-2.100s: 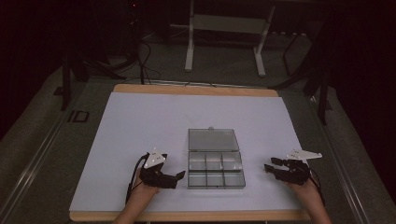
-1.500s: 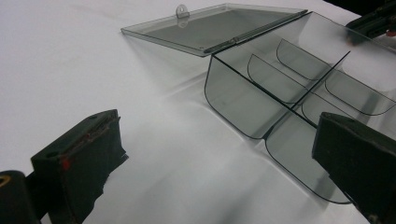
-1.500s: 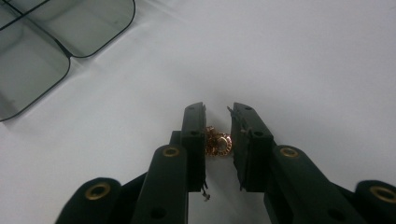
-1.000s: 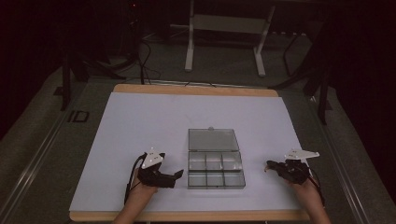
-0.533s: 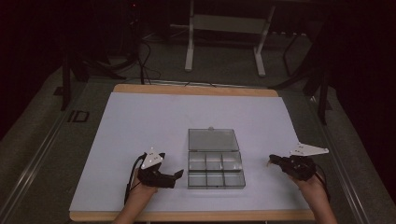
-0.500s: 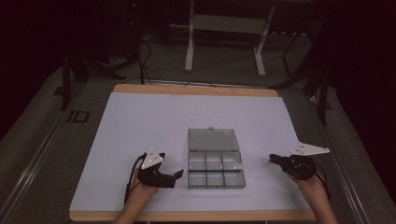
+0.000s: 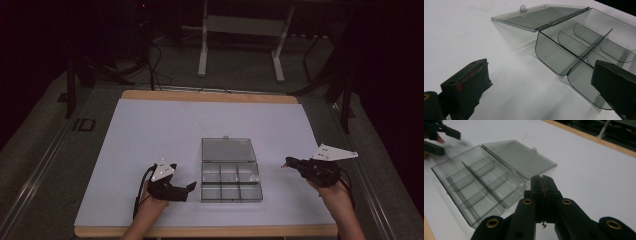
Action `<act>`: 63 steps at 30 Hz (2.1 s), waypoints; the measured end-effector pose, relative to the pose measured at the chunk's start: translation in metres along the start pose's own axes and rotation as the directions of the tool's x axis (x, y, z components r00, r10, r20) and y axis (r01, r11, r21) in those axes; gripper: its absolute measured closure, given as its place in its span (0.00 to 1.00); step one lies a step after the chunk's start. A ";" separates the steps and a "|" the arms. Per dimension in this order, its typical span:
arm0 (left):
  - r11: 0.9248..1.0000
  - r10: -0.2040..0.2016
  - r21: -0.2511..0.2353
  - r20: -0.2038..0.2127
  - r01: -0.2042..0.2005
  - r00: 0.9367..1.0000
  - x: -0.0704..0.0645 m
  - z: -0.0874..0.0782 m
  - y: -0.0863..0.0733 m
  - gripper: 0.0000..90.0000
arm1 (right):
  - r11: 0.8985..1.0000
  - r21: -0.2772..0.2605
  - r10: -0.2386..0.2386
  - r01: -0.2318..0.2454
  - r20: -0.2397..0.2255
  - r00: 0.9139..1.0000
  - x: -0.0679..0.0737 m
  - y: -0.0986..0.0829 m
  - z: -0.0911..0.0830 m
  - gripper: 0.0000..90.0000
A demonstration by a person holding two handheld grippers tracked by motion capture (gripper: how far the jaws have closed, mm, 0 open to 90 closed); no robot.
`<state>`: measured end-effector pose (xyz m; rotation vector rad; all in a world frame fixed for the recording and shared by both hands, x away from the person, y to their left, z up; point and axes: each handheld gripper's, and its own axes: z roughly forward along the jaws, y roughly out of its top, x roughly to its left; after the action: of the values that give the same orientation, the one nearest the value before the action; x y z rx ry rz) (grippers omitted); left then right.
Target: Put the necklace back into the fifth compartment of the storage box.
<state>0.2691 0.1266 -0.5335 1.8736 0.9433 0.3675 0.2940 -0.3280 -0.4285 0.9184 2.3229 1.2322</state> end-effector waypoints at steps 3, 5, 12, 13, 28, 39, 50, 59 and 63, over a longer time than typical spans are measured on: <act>1.000 0.000 -0.001 0.003 0.000 1.000 0.000 0.000 0.000 0.03 | 1.000 -0.012 -0.017 0.016 -0.012 1.000 0.005 0.007 0.000 0.99; 1.000 0.000 -0.002 0.003 0.000 1.000 0.000 0.000 0.000 0.03 | 1.000 -0.017 -0.026 0.026 -0.021 0.999 0.009 0.012 0.000 0.99; 1.000 -0.002 -0.003 0.001 0.002 1.000 0.000 -0.001 -0.001 0.03 | 0.996 -0.035 -0.088 0.086 -0.057 0.994 0.023 0.030 0.004 0.99; 1.000 -0.002 -0.003 0.001 0.002 1.000 0.000 -0.001 -0.001 0.03 | 0.996 -0.035 -0.088 0.086 -0.057 0.994 0.023 0.030 0.004 0.99; 1.000 0.002 -0.007 -0.002 -0.002 1.000 0.000 -0.002 -0.001 0.03 | 0.980 -0.062 -0.198 0.188 -0.224 0.954 0.061 0.052 0.030 0.99; 1.000 0.003 -0.008 0.001 -0.003 1.000 0.001 -0.003 0.000 0.03 | 0.977 -0.023 -0.208 0.212 -0.311 0.927 0.076 0.045 0.064 0.99; 1.000 0.002 -0.011 0.001 -0.002 1.000 0.001 -0.003 -0.001 0.03 | 0.970 0.068 -0.198 0.234 -0.337 0.920 0.084 0.022 0.096 0.99; 1.000 0.007 -0.011 -0.001 -0.007 1.000 0.000 -0.003 -0.001 0.03 | 0.963 0.133 -0.182 0.236 -0.328 0.927 0.085 0.005 0.114 0.99; 1.000 0.010 -0.008 -0.001 -0.010 1.000 0.000 -0.003 -0.001 0.03 | 0.957 0.159 -0.180 0.245 -0.338 0.924 0.085 0.001 0.121 0.99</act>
<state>0.2668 0.1288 -0.5329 1.8719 0.9325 0.3770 0.3018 -0.1971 -0.4958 0.5296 2.7574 1.1429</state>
